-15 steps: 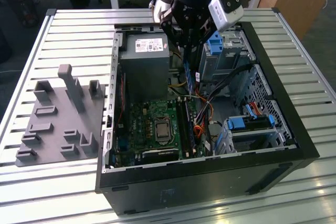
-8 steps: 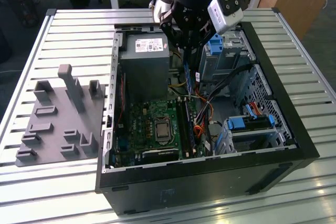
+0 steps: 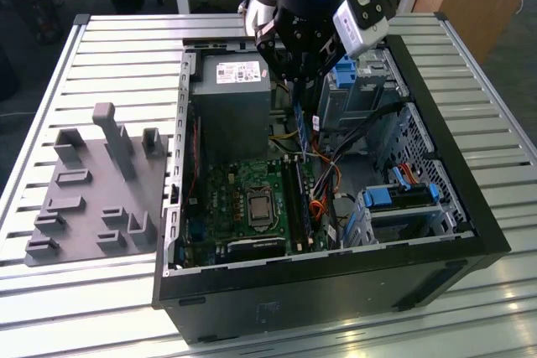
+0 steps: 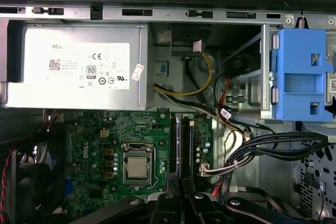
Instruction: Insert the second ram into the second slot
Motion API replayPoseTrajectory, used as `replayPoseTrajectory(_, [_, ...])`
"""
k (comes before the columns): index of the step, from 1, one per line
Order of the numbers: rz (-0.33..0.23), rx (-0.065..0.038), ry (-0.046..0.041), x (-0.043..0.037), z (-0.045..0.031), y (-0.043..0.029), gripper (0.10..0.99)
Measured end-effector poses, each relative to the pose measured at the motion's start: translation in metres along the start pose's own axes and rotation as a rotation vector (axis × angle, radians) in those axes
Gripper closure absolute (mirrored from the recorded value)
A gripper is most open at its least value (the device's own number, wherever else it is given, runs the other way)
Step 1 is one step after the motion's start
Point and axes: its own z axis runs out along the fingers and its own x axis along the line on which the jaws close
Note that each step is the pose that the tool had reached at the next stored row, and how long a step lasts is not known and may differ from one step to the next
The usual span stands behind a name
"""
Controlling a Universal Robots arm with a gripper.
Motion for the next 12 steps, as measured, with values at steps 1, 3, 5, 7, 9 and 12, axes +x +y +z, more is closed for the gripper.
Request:
replayPoseTrajectory(1, [0.000,0.000,0.0005,0.0000,0.0002,0.0000,0.949])
replayPoseTrajectory(3, [0.000,0.000,0.0009,0.0000,0.0005,0.0000,0.949])
replayPoseTrajectory(5, [0.000,0.000,0.0012,0.0001,0.0011,0.0000,0.949])
replayPoseTrajectory(7, [0.000,0.000,0.0014,0.0000,0.0016,0.0000,0.949])
replayPoseTrajectory(9, [0.000,0.000,0.0015,0.0000,0.0019,-0.0001,0.949])
replayPoseTrajectory(12, [0.000,0.000,0.0014,0.0000,0.0027,-0.0001,0.949])
